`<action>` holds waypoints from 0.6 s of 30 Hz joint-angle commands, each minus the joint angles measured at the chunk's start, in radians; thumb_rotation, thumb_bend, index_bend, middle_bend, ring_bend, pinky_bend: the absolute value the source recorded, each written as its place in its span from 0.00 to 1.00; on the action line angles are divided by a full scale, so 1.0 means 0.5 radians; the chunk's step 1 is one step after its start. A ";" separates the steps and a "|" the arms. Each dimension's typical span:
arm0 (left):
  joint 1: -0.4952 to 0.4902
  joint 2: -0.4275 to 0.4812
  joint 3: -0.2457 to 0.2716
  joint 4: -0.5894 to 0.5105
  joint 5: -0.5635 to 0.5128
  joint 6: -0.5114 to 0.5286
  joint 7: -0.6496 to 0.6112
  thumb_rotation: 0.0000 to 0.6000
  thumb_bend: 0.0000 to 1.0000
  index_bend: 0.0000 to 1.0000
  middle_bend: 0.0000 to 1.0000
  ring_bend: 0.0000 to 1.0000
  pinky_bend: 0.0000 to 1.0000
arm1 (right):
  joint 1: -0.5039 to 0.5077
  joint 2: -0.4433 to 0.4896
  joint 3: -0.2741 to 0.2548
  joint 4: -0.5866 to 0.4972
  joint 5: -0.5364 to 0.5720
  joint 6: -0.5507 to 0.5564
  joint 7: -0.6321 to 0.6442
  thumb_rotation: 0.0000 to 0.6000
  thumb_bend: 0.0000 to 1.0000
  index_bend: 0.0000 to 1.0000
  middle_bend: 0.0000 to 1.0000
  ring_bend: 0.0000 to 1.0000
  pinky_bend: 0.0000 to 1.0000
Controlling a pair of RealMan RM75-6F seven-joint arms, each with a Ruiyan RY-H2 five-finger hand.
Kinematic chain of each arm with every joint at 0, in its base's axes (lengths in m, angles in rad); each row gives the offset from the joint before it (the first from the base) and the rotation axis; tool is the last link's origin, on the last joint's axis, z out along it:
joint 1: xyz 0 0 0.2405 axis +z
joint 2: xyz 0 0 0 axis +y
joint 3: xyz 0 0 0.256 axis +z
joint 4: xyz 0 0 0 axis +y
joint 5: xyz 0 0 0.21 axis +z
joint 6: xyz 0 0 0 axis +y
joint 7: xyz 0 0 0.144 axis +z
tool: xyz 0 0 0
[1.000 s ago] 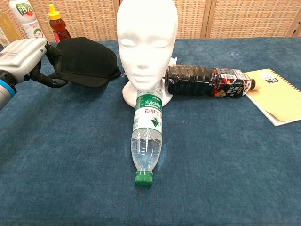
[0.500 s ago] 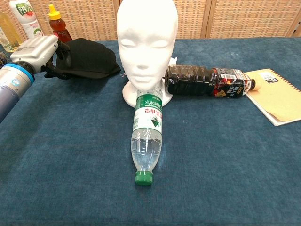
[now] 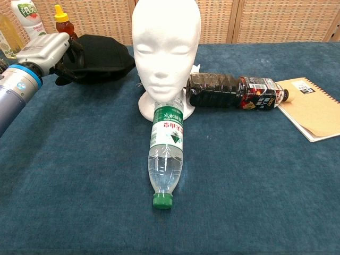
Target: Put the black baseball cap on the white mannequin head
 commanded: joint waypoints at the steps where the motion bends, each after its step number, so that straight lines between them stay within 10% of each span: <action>1: 0.023 0.038 0.044 0.008 0.071 0.201 -0.095 1.00 0.49 0.78 0.49 0.44 0.76 | -0.003 0.003 0.001 0.000 -0.006 0.010 0.009 1.00 0.15 0.34 0.39 0.43 0.42; 9: 0.001 0.186 0.052 -0.124 0.165 0.570 -0.142 1.00 0.49 0.84 0.53 0.46 0.77 | 0.008 0.003 -0.001 -0.008 -0.037 0.008 0.012 1.00 0.15 0.34 0.39 0.43 0.42; 18: -0.024 0.528 0.003 -0.758 0.243 0.809 0.036 1.00 0.47 0.84 0.53 0.46 0.77 | 0.001 -0.004 -0.002 0.010 -0.035 0.018 0.043 1.00 0.15 0.34 0.39 0.43 0.42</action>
